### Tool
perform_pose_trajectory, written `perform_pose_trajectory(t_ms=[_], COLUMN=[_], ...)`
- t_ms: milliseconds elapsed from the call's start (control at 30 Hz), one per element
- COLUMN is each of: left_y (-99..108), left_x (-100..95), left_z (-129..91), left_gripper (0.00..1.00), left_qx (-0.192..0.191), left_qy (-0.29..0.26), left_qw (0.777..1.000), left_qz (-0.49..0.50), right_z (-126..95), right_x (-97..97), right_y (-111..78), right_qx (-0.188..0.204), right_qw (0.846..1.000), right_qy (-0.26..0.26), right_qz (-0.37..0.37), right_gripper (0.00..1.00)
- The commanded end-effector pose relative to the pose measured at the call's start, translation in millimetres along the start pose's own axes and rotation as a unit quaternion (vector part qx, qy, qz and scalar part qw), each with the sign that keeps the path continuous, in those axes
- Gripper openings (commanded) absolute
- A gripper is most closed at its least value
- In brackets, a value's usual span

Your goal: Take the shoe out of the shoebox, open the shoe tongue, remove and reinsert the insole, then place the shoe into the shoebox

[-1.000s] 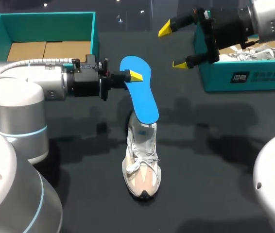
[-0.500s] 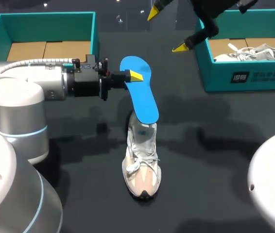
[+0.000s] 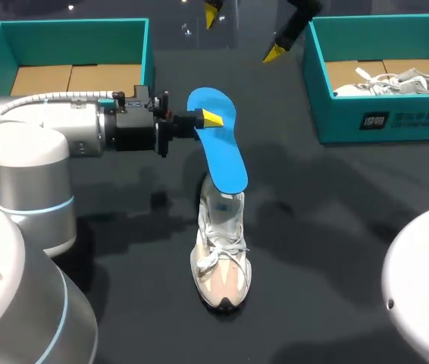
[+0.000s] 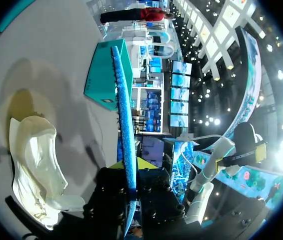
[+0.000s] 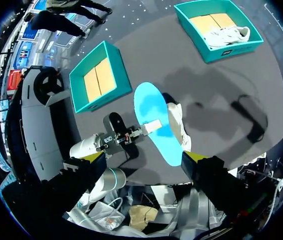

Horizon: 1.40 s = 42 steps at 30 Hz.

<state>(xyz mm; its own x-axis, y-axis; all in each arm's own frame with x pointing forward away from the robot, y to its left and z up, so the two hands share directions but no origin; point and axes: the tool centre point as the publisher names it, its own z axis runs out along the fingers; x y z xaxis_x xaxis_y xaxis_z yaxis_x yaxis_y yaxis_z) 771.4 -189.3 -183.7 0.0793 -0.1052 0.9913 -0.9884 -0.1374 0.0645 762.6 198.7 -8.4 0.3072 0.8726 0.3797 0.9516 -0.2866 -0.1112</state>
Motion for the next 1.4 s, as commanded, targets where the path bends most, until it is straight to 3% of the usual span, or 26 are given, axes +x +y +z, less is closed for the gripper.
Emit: perform_pose_trajectory(t_ms=[33, 333, 867, 1133, 1400], left_y=[0.2, 0.2, 0.2, 0.2, 0.2], left_x=[-0.1, -0.1, -0.1, -0.1, -0.1], left_z=[1.2, 1.2, 1.2, 1.2, 1.2], left_gripper=[0.0, 0.0, 0.0, 0.0, 0.0], left_qx=[0.0, 0.0, 0.0, 0.0, 0.0], left_qy=[-0.001, -0.001, -0.001, -0.001, -0.001], left_qw=[1.0, 1.0, 1.0, 1.0, 1.0], left_qz=[0.0, 0.0, 0.0, 0.0, 0.0], right_z=[0.6, 3.4, 22.6, 25.6, 22.6], right_x=[12.2, 25.3, 48.5, 46.2, 34.2], right_y=[1.1, -1.2, 0.1, 0.1, -1.2], right_qx=[0.0, -0.011, -0.016, -0.016, -0.025], right_qw=[0.97, 0.963, 0.959, 0.965, 0.979], right_qy=[-0.244, -0.271, -0.272, -0.247, -0.185], right_qz=[0.004, -0.004, -0.079, -0.084, -0.083], right_gripper=[1.0, 1.0, 1.0, 1.0, 1.0])
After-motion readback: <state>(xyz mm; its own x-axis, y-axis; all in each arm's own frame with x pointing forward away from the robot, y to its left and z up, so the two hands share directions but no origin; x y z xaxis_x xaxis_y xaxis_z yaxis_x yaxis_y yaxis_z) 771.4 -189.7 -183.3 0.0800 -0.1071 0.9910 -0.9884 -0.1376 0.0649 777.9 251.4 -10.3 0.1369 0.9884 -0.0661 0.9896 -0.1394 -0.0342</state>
